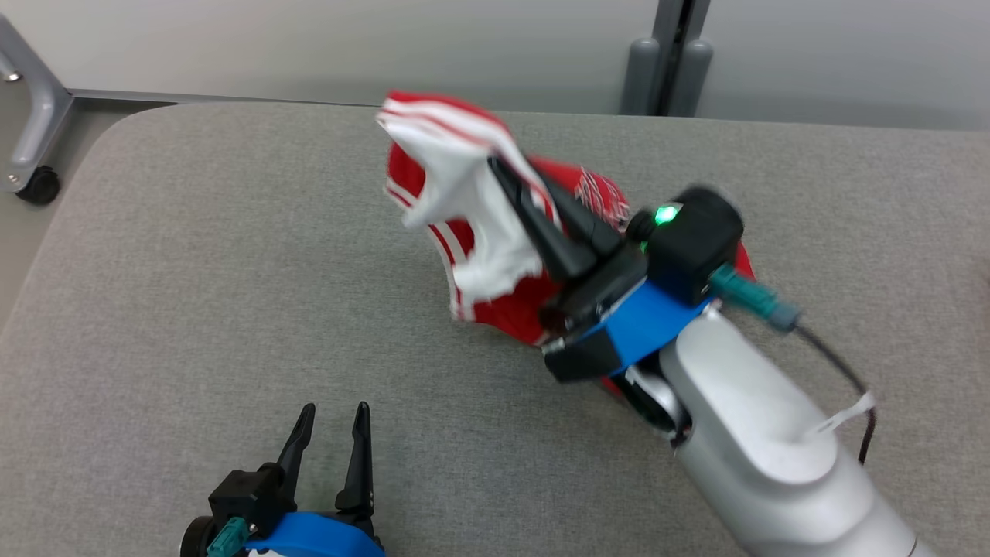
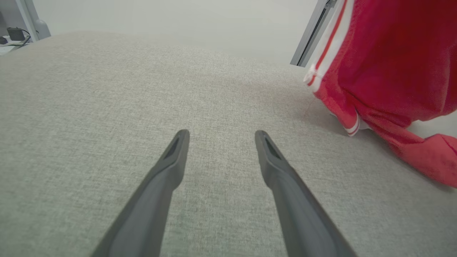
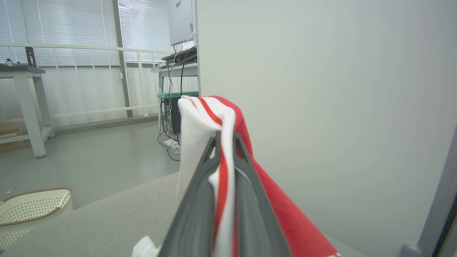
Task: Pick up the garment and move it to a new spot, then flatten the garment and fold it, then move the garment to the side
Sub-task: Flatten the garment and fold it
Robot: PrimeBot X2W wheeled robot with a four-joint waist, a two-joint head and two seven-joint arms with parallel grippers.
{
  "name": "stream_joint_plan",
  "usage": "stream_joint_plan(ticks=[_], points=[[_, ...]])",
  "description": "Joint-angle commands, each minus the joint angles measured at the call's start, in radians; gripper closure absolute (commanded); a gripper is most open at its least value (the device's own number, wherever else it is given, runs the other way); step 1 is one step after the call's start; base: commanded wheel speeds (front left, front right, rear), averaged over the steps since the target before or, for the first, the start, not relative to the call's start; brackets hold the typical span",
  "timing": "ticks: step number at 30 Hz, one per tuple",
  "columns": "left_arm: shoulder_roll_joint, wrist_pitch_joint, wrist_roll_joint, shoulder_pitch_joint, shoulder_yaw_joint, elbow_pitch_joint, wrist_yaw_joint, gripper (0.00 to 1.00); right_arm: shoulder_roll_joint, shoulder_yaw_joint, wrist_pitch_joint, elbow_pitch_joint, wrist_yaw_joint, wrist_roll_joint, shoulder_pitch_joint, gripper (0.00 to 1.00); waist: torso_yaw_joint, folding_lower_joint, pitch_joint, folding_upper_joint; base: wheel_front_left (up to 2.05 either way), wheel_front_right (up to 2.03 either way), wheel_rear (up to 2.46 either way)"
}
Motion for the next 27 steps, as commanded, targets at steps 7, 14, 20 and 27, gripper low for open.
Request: stream_joint_plan(ticks=[7,14,20,27], points=[[0.0,-0.004,-0.008,0.007,0.013,-0.006,0.006,0.0,-0.004,-0.187,-0.004,-0.231,0.0,0.094,-0.072,1.0,0.015,0.0,-0.006,0.0,0.0,0.0,0.0],[0.0,-0.004,-0.01,0.016,0.026,-0.016,0.007,0.0,-0.023,-0.502,-0.004,-0.222,0.0,0.007,0.134,1.0,-0.025,0.0,0.005,0.0,0.0,0.0,0.0],[0.0,-0.004,-0.006,0.004,0.021,-0.015,0.007,0.0,-0.072,-0.723,-0.003,0.012,0.0,-0.07,0.345,0.0,-0.059,0.0,0.012,0.0,0.0,0.0,0.0],[0.0,-0.004,-0.003,-0.009,0.018,-0.011,0.005,0.0,-0.025,-0.89,-0.004,0.084,0.0,-0.169,0.402,0.0,-0.079,0.0,0.01,0.0,0.0,0.0,0.0]])
